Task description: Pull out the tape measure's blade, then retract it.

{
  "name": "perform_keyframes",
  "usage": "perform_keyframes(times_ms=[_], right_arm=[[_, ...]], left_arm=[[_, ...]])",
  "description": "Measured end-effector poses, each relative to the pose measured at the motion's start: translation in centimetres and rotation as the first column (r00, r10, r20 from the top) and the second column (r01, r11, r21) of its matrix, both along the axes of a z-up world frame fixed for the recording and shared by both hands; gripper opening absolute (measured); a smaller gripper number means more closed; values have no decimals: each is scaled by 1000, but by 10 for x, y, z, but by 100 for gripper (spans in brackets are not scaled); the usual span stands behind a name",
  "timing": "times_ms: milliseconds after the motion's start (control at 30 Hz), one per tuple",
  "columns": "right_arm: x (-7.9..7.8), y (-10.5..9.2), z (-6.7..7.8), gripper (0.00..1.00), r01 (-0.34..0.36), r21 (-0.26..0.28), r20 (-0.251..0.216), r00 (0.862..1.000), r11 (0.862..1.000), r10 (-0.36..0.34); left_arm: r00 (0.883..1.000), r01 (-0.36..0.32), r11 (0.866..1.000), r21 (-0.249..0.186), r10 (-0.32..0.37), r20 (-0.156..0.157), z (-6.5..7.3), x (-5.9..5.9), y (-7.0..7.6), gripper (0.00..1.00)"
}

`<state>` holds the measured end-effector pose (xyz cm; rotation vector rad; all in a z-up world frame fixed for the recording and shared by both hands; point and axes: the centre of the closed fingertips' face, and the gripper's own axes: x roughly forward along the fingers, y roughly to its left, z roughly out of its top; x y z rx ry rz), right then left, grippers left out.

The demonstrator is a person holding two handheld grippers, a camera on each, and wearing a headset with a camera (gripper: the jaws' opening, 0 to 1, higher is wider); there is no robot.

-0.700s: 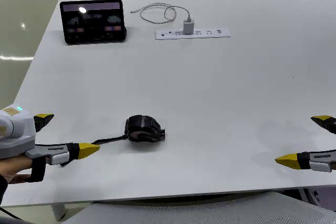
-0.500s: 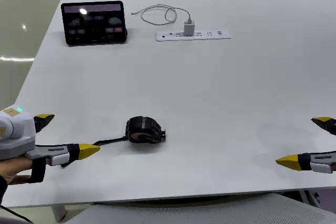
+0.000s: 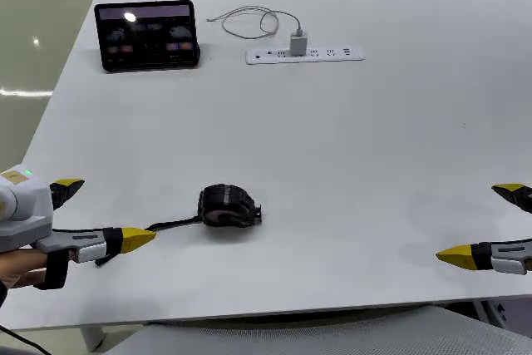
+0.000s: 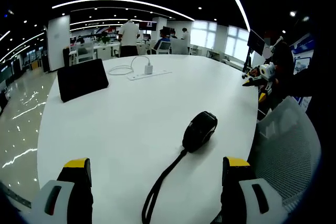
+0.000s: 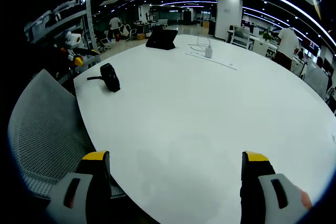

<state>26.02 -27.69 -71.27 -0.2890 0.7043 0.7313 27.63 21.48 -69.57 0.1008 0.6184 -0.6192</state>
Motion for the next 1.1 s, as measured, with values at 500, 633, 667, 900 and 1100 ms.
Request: perform_keyframes(times_ms=[500,633,667,900,1100], right_arm=[[7,29,-2,100,-95,26,7,995,995,95],[10,36,-1,100,-113,26,2,994,993,113],[10,37,-1,100,-116,26,2,993,993,116],[14,48,-2,100,-151,39,11,989,988,150],[18,63,-3,100,-196,57,38,980,979,194]], left_arm=[[989,148,989,26,-147,-23,2,14,-24,100],[980,199,979,46,-198,-31,2,17,-33,100],[978,207,977,45,-206,-33,2,18,-36,100],[948,317,945,79,-312,-60,-4,24,-58,100],[911,412,904,116,-403,-88,-9,29,-76,99]])
